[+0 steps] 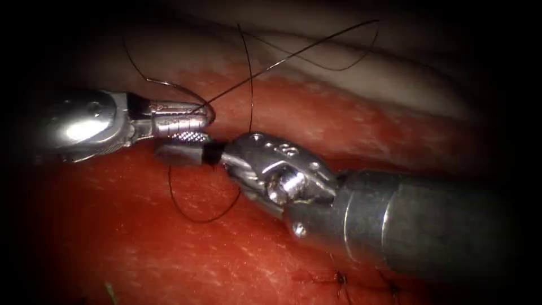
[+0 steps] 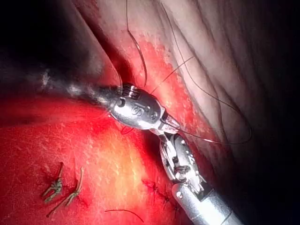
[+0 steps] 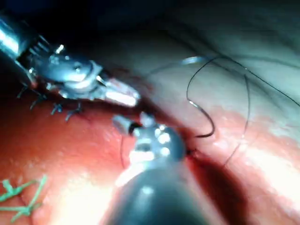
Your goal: Wound Closure
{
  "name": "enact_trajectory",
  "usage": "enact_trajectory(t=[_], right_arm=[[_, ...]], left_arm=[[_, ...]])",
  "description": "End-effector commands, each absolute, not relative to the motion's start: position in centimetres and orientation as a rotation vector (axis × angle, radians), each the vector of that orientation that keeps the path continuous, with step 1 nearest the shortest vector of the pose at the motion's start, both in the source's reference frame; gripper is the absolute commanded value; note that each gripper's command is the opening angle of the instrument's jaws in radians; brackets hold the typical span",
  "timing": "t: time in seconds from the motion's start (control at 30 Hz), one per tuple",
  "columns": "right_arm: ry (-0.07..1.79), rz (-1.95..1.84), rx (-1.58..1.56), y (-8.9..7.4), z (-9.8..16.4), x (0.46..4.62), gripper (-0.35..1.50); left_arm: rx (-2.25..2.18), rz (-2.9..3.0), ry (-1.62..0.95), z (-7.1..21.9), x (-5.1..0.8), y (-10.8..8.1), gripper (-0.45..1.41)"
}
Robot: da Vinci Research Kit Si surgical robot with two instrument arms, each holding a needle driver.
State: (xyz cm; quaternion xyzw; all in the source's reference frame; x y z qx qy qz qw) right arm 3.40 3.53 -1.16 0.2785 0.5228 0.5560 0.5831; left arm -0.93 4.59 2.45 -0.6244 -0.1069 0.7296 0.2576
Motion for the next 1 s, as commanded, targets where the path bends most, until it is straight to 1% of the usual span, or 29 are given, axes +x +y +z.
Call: enact_trajectory(t=[0.03, 0.23, 0.27, 0.3, 0.37, 0.43, 0.5, 0.67, 0.8, 1.0], right_arm=[[1.202, 1.312, 0.658, 3.5, -1.1, 3.49, -0.35], [1.151, 1.346, 0.720, 3.4, -1.1, 3.51, -0.35], [1.136, 1.342, 0.721, 3.4, -1.1, 3.52, -0.35], [1.129, 1.347, 0.725, 3.4, -1.1, 3.53, -0.35], [1.113, 1.323, 0.712, 3.4, -1.1, 3.57, -0.35], [1.076, 1.301, 0.682, 3.3, -1.0, 3.70, -0.35], [1.052, 1.289, 0.660, 3.3, -1.0, 3.80, -0.35], [0.980, 1.266, 0.627, 3.2, -0.8, 4.13, -0.35], [0.944, 1.255, 0.581, 3.2, -0.7, 4.17, -0.35], [0.923, 1.248, 0.544, 3.2, -0.7, 4.24, -0.35]], left_arm=[[-1.691, 1.976, -0.293, 2.5, -0.97, 4.5, -0.35], [-1.645, 1.940, -0.311, 2.5, -0.99, 4.6, -0.34], [-1.586, 1.921, -0.309, 2.5, -1.00, 4.6, 0.21], [-1.562, 1.924, -0.319, 2.5, -0.99, 4.7, 0.37], [-1.496, 1.957, -0.367, 2.4, -0.96, 4.7, 0.58], [-1.361, 2.081, -0.466, 2.4, -0.91, 4.8, 0.69], [-1.287, 2.141, -0.518, 2.3, -0.90, 4.9, 0.71], [-1.132, 2.324, -0.521, 1.9, -0.94, 5.5, 0.70], [-0.989, 2.445, -0.580, 1.7, -1.08, 5.7, 0.70], [-0.742, 2.603, -0.578, 1.9, -1.41, 5.8, 0.74]])
